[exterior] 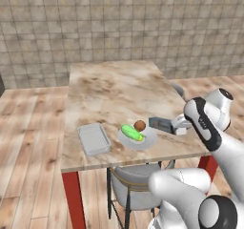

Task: Retrieve the tupperware and aluminum foil from the cabinet and place them on the dining counter near the plate with corn and onion to prepare for storing leftovers.

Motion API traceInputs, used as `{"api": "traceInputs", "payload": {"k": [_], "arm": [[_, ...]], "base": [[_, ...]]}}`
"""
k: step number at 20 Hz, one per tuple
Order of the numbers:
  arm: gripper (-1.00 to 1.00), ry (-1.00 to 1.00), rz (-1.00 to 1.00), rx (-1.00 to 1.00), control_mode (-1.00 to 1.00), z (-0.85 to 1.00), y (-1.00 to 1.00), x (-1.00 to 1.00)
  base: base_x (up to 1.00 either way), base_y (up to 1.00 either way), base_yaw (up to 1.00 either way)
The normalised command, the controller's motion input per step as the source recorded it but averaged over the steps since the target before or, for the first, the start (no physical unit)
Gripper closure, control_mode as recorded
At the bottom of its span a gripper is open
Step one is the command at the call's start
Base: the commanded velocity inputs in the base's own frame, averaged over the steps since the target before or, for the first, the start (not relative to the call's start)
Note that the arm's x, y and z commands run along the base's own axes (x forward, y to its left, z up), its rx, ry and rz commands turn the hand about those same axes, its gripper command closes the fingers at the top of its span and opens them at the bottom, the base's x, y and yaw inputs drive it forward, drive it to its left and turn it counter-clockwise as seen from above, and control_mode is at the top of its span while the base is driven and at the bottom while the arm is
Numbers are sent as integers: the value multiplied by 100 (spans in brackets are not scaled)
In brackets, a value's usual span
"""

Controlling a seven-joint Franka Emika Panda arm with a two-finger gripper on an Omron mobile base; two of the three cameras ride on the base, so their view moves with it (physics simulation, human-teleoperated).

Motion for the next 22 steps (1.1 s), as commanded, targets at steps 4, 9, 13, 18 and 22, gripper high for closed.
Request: {"api": "traceInputs", "payload": {"k": [4, 9, 13, 18, 22], "arm": [[100, -3, -8, 0, -100, -36, -22, 0], [100, -5, -8, -1, -100, -47, -16, 1], [100, -7, -9, -4, -100, -64, -1, 12], [-100, -5, -8, -4, -100, -71, 0, 20], [-100, -4, -8, -2, -100, -52, 0, 16]], "base": [[0, 0, 0], [0, 0, 0], [0, 0, 0], [0, 0, 0], [0, 0, 0]]}}
